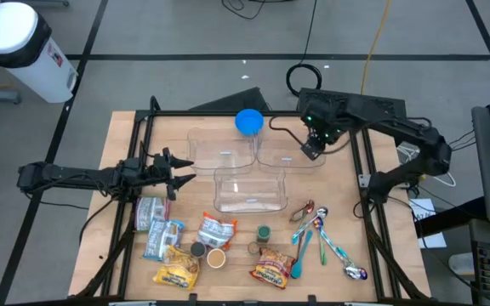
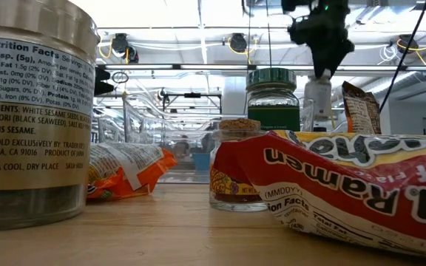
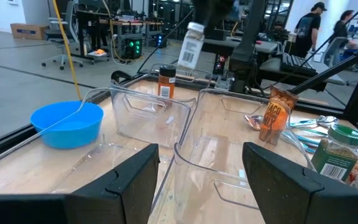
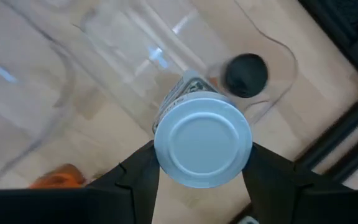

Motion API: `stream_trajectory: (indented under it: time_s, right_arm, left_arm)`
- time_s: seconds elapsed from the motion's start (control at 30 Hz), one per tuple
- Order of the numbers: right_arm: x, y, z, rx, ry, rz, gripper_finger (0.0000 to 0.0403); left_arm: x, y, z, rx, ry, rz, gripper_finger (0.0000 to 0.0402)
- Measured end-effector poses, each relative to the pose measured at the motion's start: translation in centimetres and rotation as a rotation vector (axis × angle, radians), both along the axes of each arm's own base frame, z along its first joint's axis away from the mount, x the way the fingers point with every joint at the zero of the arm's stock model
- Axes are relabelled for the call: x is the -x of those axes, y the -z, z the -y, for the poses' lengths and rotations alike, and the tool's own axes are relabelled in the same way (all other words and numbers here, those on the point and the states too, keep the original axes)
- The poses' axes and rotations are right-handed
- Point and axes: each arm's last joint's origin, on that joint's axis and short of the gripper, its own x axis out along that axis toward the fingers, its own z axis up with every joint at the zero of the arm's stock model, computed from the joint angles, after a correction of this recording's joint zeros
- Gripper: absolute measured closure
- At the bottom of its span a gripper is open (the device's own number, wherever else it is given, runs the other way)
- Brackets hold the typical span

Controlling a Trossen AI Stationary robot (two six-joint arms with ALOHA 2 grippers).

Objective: Pick & Place Food Item
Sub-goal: Put the white seasoning bottle into the top right transparent bin

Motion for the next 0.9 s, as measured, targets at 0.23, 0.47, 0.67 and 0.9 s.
stream_trajectory:
  time_s: [0.23,0.47,0.67,0.9]
  right_arm:
    - [-1.7,2.4,1.7,-0.040,-0.033,-0.104,0.0218]
    - [-2.5,4.5,2.1,-0.074,-0.051,-0.173,0.0218]
    - [-1.9,6.9,2.0,-0.099,-0.054,-0.219,0.0218]
    - [-1.7,8.9,1.9,-0.113,-0.065,-0.227,0.0218]
  left_arm:
    - [0.0,0.0,0.0,0.000,0.000,0.001,0.0160]
    - [0.0,0.0,0.0,0.000,0.000,0.001,0.0160]
    - [0.0,0.0,0.0,0.000,0.000,0.001,0.0160]
    - [0.0,0.0,0.0,0.000,0.000,0.001,0.0160]
